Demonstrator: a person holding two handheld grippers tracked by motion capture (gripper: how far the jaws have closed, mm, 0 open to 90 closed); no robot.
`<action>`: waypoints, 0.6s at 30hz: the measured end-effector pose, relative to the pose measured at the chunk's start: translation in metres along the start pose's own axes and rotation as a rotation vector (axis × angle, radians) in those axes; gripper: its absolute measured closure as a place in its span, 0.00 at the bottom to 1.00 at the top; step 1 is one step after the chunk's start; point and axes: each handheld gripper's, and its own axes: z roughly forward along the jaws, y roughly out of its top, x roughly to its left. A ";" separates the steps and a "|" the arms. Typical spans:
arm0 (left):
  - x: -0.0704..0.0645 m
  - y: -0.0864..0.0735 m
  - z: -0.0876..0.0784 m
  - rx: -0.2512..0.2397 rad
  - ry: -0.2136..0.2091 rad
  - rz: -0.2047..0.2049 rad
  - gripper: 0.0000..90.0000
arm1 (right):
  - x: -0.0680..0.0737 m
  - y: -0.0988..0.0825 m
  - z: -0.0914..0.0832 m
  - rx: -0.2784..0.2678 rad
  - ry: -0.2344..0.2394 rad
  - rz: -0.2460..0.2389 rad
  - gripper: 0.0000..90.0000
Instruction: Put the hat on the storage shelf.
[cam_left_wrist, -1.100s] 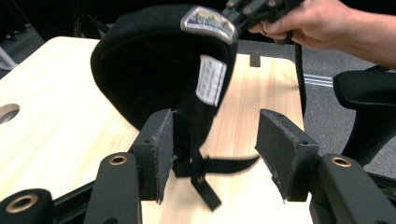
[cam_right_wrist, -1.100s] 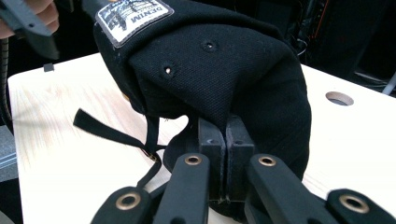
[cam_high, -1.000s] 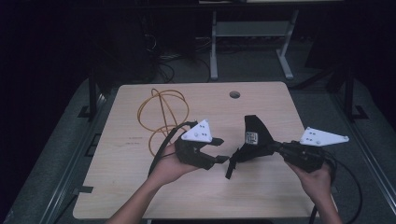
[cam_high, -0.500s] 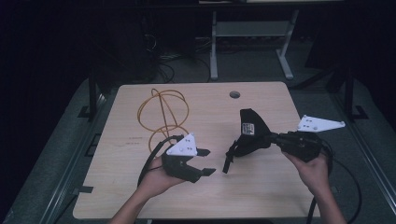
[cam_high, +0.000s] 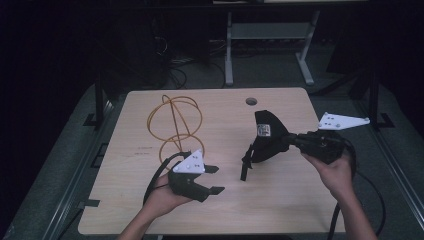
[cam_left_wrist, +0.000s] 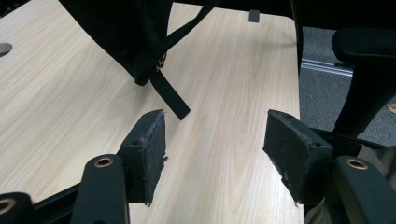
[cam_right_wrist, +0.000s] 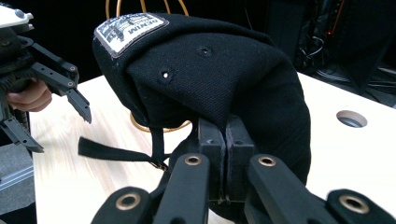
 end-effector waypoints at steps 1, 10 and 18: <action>0.000 -0.001 0.000 0.000 0.000 0.002 0.42 | 0.000 0.001 0.001 0.008 0.002 -0.004 0.98; -0.002 -0.006 0.000 0.011 -0.010 -0.009 0.42 | 0.008 0.040 0.006 0.006 0.033 -0.063 0.98; -0.002 -0.009 -0.001 0.001 -0.012 -0.010 0.42 | 0.016 0.079 0.008 -0.017 0.052 -0.108 0.98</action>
